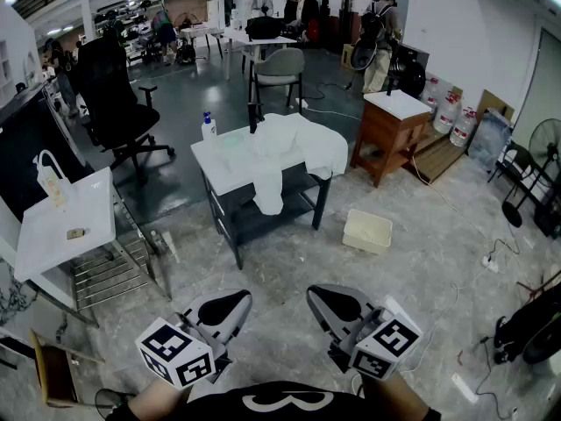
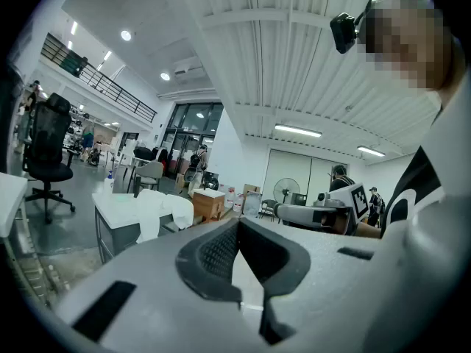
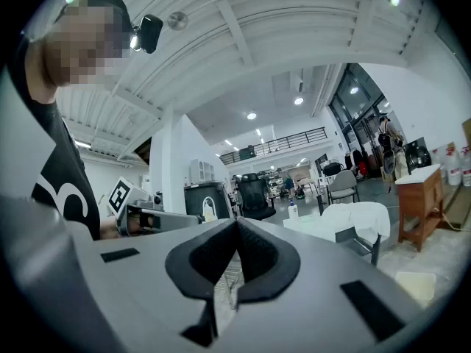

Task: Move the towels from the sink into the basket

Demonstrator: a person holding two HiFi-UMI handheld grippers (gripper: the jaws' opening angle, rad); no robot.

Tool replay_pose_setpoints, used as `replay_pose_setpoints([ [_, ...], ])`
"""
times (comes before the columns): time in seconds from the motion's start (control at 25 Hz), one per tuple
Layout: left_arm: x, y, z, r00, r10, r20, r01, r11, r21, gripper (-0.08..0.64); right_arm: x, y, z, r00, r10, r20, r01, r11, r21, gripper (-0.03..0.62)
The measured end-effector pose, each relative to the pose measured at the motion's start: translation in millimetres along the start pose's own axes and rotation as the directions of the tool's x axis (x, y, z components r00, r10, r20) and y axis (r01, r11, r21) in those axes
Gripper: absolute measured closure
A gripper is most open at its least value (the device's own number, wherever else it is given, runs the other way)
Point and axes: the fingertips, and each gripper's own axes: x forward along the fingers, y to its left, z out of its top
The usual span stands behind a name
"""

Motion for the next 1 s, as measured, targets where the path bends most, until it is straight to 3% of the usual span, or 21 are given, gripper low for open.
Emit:
replay_pose_setpoints([
  [0.28, 11.2, -21.2, 5.5, 1.0, -0.002, -0.005, 0.003, 0.999, 0.044, 0.554, -22.9, -10.9, 13.3, 0.999, -0.01, 0.043, 0.011, 1.0, -0.021, 0.589],
  [0.48, 12.8, -35.7, 6.0, 1.0, -0.002, 0.013, 0.001, 0.998, 0.057, 0.554, -43.6, -12.5, 23.0, 0.994, -0.016, 0.104, 0.015, 1.0, 0.012, 0.589],
  [0.72, 11.2, -40.5, 0.5, 0.999, -0.002, 0.051, -0.001, 0.999, 0.052, 0.554, -61.6, -23.9, 18.4, 0.994, -0.063, 0.088, 0.061, 0.998, 0.023, 0.586],
  [1.0, 13.4, -17.8, -12.1, 0.999, 0.022, 0.048, -0.023, 1.0, 0.007, 0.554, -50.1, -34.0, 5.1, 0.997, -0.062, 0.046, 0.063, 0.998, -0.015, 0.459],
])
